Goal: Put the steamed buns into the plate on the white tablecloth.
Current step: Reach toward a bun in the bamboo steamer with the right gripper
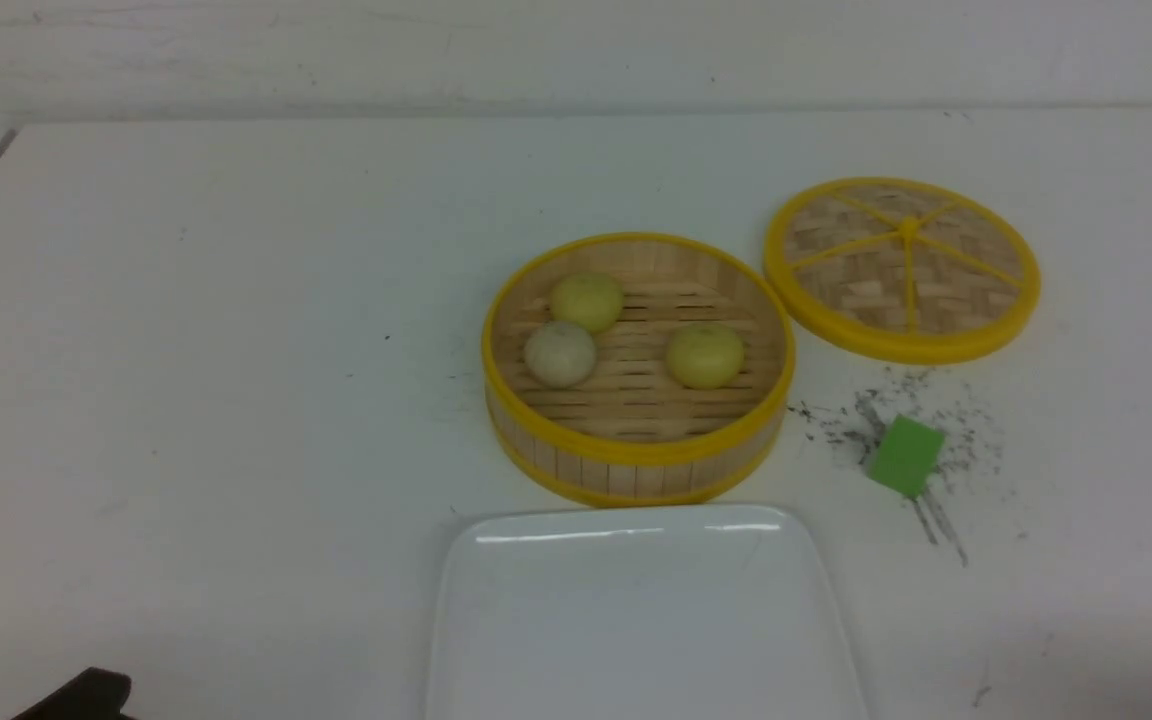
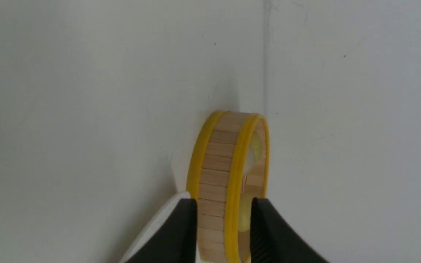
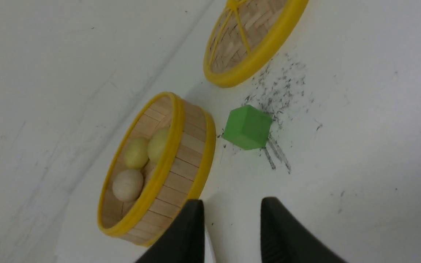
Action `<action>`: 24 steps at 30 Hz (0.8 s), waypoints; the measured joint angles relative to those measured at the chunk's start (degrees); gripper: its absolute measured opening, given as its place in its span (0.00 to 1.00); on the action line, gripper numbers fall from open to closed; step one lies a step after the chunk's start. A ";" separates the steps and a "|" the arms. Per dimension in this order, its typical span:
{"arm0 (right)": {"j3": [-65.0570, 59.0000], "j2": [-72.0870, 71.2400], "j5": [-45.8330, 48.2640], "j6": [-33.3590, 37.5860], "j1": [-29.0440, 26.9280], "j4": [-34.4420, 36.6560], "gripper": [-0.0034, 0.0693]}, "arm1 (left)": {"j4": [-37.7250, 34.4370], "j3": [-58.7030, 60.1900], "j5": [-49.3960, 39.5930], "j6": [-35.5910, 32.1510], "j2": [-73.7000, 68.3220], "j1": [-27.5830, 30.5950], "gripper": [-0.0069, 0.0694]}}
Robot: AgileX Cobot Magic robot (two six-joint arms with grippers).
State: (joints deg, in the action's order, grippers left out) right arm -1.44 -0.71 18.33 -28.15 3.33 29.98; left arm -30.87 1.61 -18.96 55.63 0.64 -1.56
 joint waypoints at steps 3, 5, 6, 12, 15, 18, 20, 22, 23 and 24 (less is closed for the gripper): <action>0.31 0.00 -0.07 -0.71 0.00 4.76 0.38 | 0.37 0.00 2.95 -3.20 0.00 0.00 0.39; 4.61 0.00 -0.84 1.75 0.00 7.13 0.33 | 2.97 -2.84 2.77 -11.47 0.00 0.00 0.35; 6.49 0.00 -1.31 3.63 0.00 6.93 0.29 | 3.65 -4.55 2.43 -14.60 0.00 0.00 0.32; 21.65 8.28 5.23 18.80 0.00 -2.64 0.03 | 9.86 -19.98 -9.44 -26.57 -10.13 0.04 0.11; 27.46 17.84 18.71 18.76 0.00 -9.32 0.04 | 12.68 -25.31 -20.14 -29.41 -18.82 0.04 0.09; 32.54 28.38 31.71 17.53 0.00 -14.12 0.05 | 14.63 -29.19 -28.73 -32.21 -28.04 0.04 0.09; 35.31 36.42 37.61 17.53 0.00 -15.93 0.05 | 15.08 -31.07 -31.80 -34.13 -33.95 0.04 0.09; 38.35 44.58 40.23 19.88 0.00 -15.07 0.05 | 15.08 -32.29 -32.97 -35.89 -39.43 0.04 0.09; 39.62 47.24 40.15 21.26 0.00 -13.85 0.05 | 15.00 -32.60 -33.20 -36.82 -41.47 0.04 0.09; 39.86 48.51 40.01 22.08 0.00 -13.06 0.05 | 15.00 -32.68 -33.20 -36.98 -41.47 0.04 0.09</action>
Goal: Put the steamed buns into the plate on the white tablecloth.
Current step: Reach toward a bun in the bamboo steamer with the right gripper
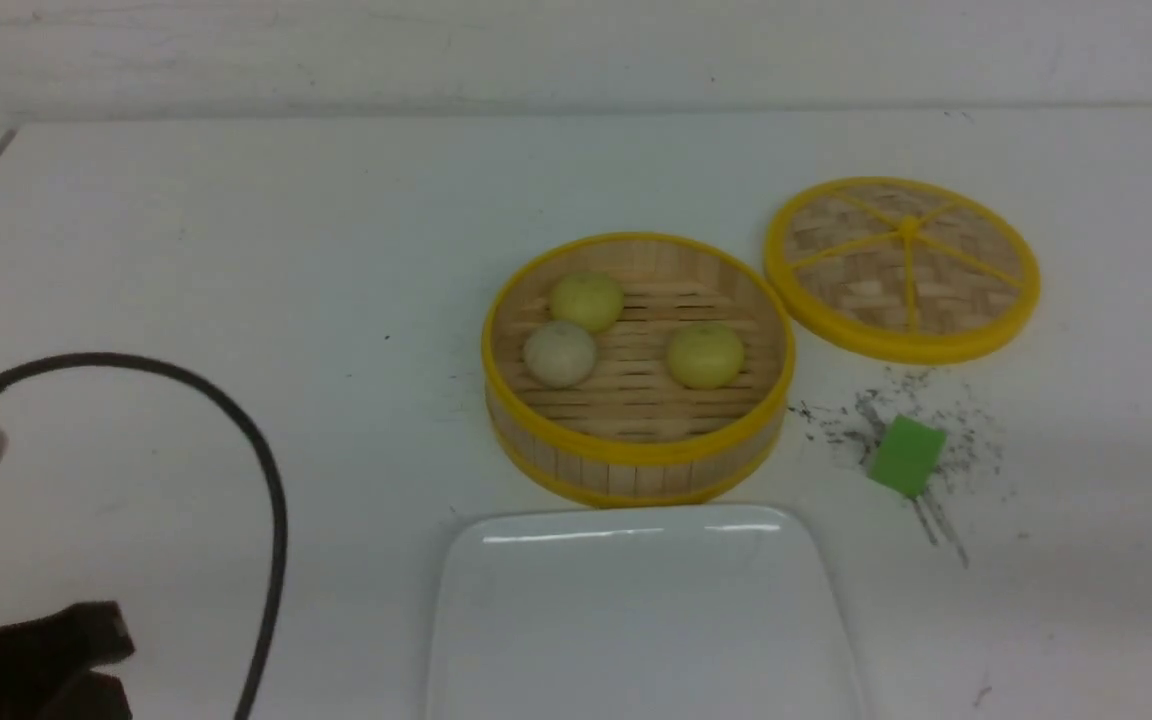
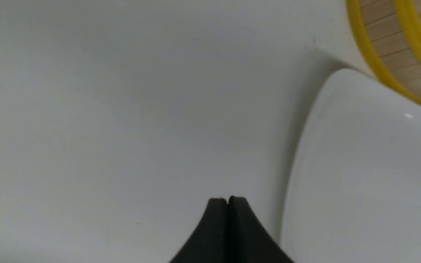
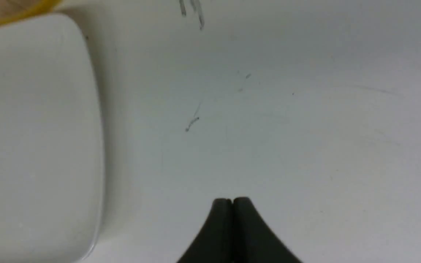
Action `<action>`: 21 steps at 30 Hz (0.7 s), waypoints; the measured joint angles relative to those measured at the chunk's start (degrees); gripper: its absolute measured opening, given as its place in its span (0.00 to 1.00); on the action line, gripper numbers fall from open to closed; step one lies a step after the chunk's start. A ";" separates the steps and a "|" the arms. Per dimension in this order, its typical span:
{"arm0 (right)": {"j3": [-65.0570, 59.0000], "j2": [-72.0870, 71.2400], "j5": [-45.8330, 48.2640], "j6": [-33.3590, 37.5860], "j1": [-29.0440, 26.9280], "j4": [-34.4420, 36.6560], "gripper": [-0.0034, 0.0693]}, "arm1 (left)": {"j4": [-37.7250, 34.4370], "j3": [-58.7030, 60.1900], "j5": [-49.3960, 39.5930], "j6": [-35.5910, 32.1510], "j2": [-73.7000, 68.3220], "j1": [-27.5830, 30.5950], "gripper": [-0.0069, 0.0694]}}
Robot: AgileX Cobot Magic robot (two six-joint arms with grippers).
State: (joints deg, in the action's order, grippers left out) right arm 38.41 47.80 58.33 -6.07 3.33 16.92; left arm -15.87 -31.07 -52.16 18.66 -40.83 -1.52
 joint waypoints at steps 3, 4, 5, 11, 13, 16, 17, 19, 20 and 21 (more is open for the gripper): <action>3.40 9.72 -4.47 10.64 0.00 11.05 0.07 | -0.51 -0.25 -0.41 -2.60 -5.16 0.02 0.09; 4.25 11.93 -6.04 14.69 0.00 14.76 0.09 | -0.63 -0.31 -0.62 -3.11 -6.03 0.02 0.09; 4.99 13.71 -7.22 18.71 0.07 17.78 0.10 | -0.76 -0.31 -0.62 -3.47 -6.72 0.02 0.09; 14.35 27.57 -8.87 33.00 6.51 31.40 0.27 | -0.97 -0.31 -0.67 -4.40 -7.84 0.02 0.09; 16.29 30.37 -9.66 33.51 8.14 31.68 0.32 | -0.99 -0.37 -0.67 -4.55 -7.84 0.02 0.09; 23.63 37.60 -12.41 33.64 12.68 30.86 0.46 | -1.10 -0.37 -0.91 -4.83 -7.84 0.02 0.10; 25.36 39.19 -12.90 33.50 13.72 30.13 0.50 | -1.12 -0.37 -1.05 -4.83 -7.84 0.02 0.10; 29.39 43.08 -13.36 32.50 15.34 27.31 0.57 | -1.17 -0.37 -1.20 -4.89 -7.84 0.02 0.11; 32.59 45.73 -13.31 31.59 16.54 24.17 0.62 | -1.19 -0.41 -1.20 -4.89 -7.84 0.02 0.11; 33.49 46.09 -13.31 31.45 16.86 23.65 0.63 | -1.19 -0.41 -1.20 -4.89 -7.84 0.02 0.12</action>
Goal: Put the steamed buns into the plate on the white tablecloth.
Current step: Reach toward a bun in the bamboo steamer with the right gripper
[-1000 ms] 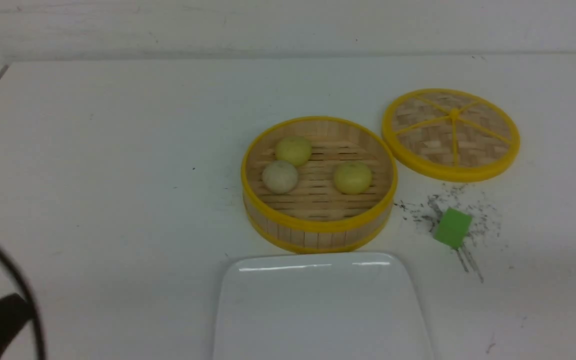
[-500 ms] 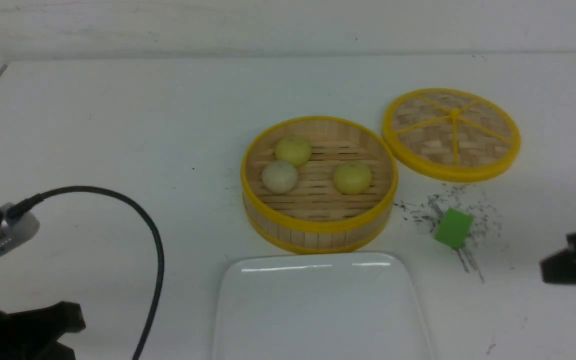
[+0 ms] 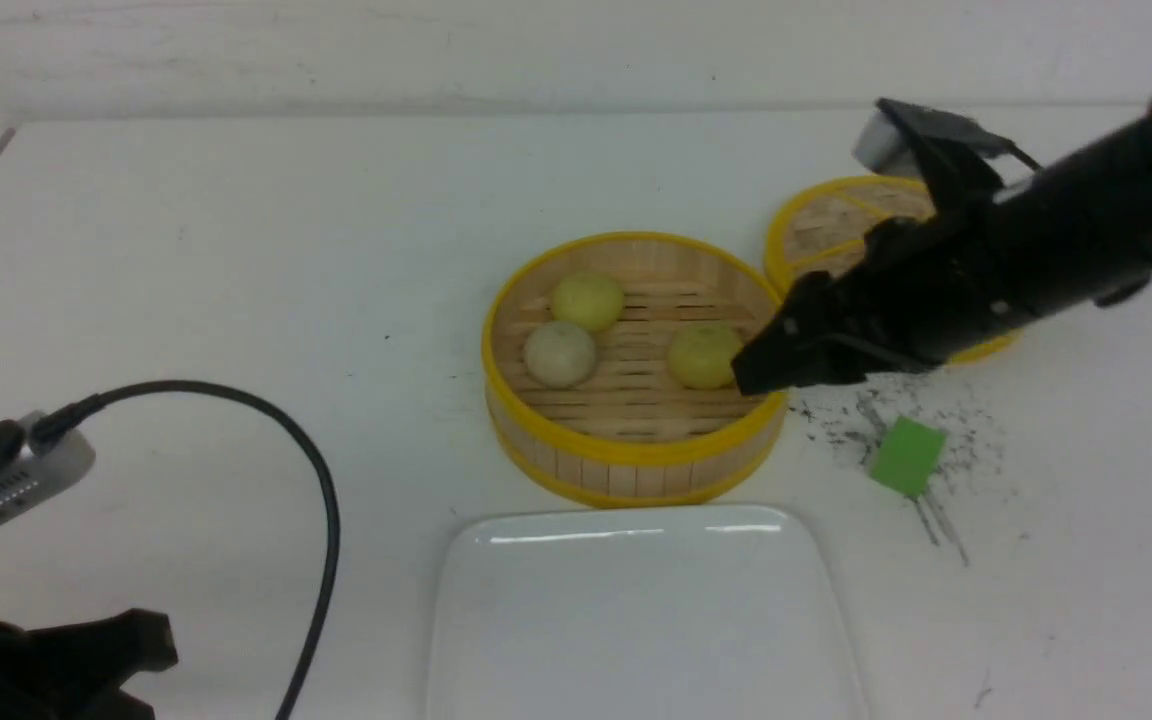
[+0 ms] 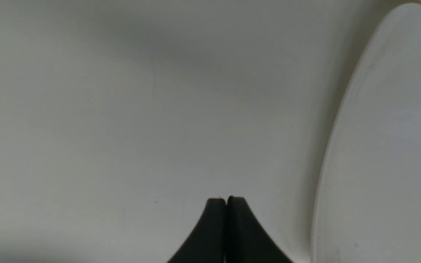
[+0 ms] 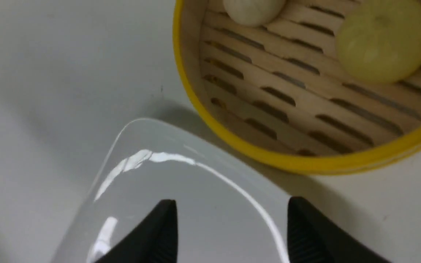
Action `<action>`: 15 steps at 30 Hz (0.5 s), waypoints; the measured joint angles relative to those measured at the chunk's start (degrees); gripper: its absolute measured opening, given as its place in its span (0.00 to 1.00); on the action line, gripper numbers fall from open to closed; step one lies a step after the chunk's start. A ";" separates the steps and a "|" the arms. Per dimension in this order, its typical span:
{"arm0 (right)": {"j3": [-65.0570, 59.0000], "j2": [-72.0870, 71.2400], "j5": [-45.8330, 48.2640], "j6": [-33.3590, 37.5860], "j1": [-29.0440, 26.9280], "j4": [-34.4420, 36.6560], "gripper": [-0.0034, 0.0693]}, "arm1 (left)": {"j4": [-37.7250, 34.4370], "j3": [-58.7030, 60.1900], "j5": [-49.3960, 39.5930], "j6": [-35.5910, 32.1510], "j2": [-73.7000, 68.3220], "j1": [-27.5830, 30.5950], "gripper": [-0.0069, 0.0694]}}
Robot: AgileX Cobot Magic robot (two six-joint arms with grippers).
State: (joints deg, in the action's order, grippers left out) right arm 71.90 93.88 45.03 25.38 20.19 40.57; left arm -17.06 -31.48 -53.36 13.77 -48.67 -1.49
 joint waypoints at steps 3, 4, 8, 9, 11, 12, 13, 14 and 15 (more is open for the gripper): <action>6.40 5.84 0.10 -4.27 2.59 -9.33 0.70 | -0.05 0.00 -0.20 0.00 0.00 0.00 0.13; 8.40 7.33 0.17 -5.71 3.35 -11.84 0.72 | -0.05 0.00 -0.25 0.00 0.00 0.00 0.14; 14.08 13.69 -0.11 -12.17 5.23 -22.58 0.75 | -0.05 0.00 -0.25 -0.06 0.00 0.00 0.19; 16.07 16.18 -1.15 -14.73 5.64 -26.59 0.75 | -0.05 0.00 -0.25 -0.06 0.00 0.00 0.23; 17.62 18.44 -2.63 -17.23 5.86 -30.21 0.75 | -0.10 0.00 -0.25 -0.06 0.00 0.00 0.26; 18.42 19.61 -3.52 -18.51 5.90 -31.96 0.75 | -0.11 -0.02 -0.25 -0.11 0.00 0.00 0.28; 19.12 21.84 -5.38 -20.82 5.90 -34.84 0.75 | -0.13 -0.02 -0.25 -0.16 0.00 0.00 0.33; 19.29 22.68 -5.94 -21.57 5.90 -35.74 0.75 | -0.13 -0.02 -0.25 -0.16 0.00 0.00 0.35; 19.34 23.77 -6.79 -22.29 5.90 -36.40 0.74 | -0.13 -0.02 -0.25 -0.16 0.00 0.00 0.38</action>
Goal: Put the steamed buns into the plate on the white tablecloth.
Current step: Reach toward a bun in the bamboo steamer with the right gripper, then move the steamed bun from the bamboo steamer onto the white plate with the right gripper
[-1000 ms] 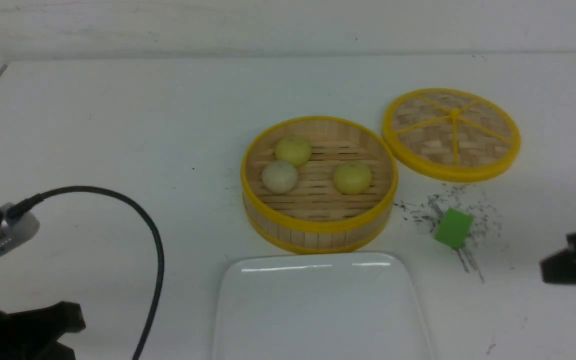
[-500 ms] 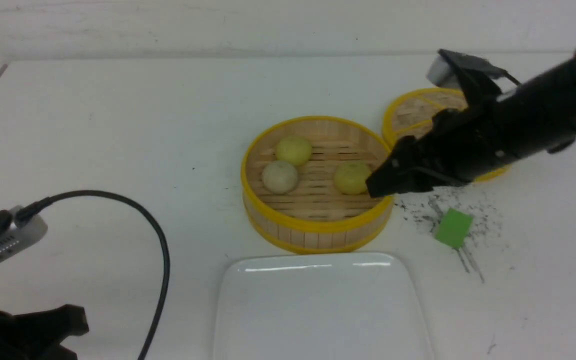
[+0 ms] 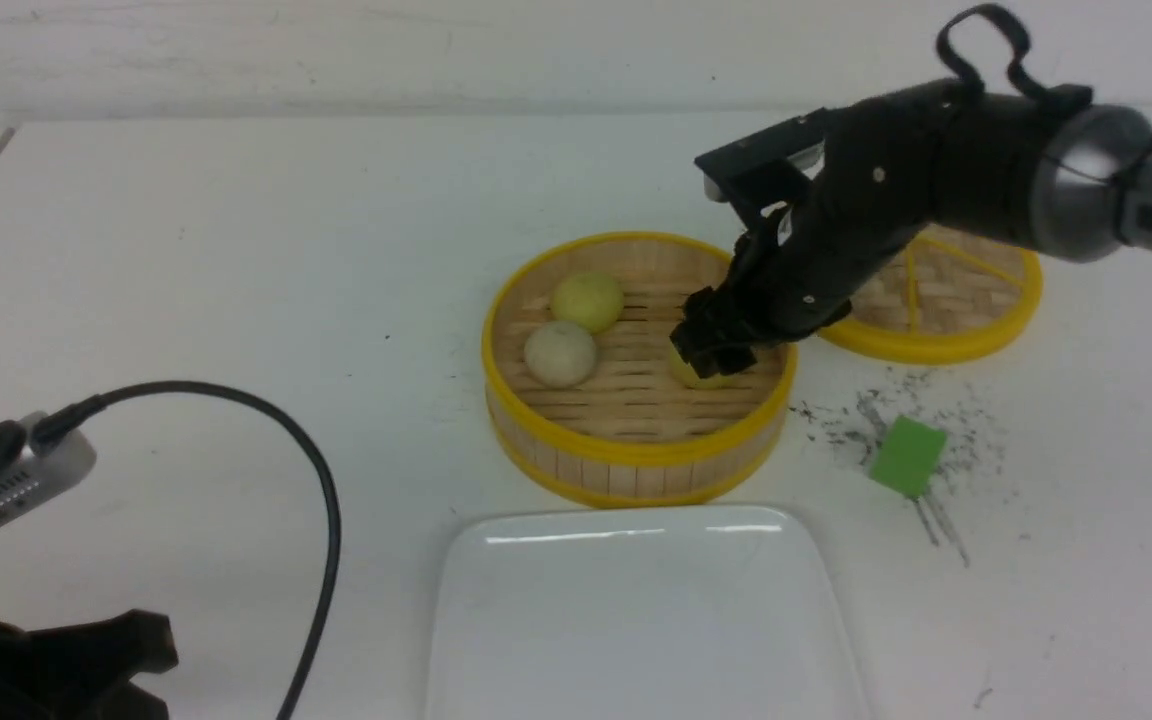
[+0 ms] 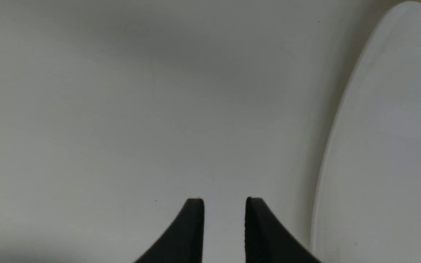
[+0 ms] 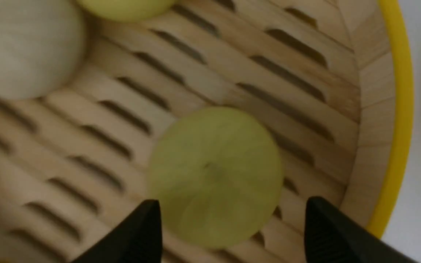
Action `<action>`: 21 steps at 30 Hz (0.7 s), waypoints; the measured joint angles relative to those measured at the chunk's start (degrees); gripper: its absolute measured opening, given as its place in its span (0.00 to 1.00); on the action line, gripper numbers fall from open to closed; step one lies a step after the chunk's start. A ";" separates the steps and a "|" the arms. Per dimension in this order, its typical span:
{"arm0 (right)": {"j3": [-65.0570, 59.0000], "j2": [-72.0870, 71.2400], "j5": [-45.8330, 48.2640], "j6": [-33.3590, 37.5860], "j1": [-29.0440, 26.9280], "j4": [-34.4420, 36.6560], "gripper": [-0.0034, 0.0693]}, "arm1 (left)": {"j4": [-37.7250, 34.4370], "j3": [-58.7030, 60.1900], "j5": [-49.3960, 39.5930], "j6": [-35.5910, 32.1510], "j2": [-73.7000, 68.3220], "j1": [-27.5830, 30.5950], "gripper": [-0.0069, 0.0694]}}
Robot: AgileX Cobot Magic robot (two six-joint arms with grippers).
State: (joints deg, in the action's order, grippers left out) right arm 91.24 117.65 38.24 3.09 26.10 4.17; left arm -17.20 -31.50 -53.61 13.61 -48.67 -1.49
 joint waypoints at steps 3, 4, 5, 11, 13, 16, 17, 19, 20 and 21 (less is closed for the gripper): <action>0.19 1.35 -0.94 -0.51 0.07 0.00 0.69 | -0.05 0.00 0.00 0.00 0.00 0.00 0.42; 0.26 1.71 -0.94 -0.63 0.14 0.21 0.64 | -0.05 0.00 0.00 0.00 0.00 0.00 0.44; 0.26 1.78 -0.86 -0.63 0.14 0.26 0.62 | -0.05 0.00 0.00 0.00 0.00 0.00 0.44; 0.55 0.09 2.39 -0.56 0.14 1.31 0.10 | -0.05 0.00 0.00 0.00 0.00 0.00 0.45; 0.49 -2.88 6.11 -0.20 0.15 1.31 0.07 | -0.05 0.00 0.00 0.00 0.00 0.00 0.45; 0.44 -8.61 11.52 -0.07 0.10 1.34 0.07 | -0.05 0.00 0.00 0.00 0.00 0.00 0.45; 0.24 -10.80 13.24 -0.02 0.10 1.58 0.07 | -0.05 0.00 0.00 0.00 0.00 0.00 0.45; -1.74 -17.89 17.77 -0.02 0.10 3.65 0.07 | -0.05 0.00 -0.13 0.00 0.00 0.00 0.45; -3.32 -20.29 18.67 -0.02 0.10 4.76 0.07 | 0.12 0.00 -0.20 0.00 0.00 0.00 0.45; -6.02 -23.19 19.07 0.10 0.10 6.56 0.07 | 0.29 0.00 -0.20 0.00 0.00 0.00 0.45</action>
State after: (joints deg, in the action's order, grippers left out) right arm 85.22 94.46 57.31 3.20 26.20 10.74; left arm -16.91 -31.50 -53.80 13.61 -48.67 -1.49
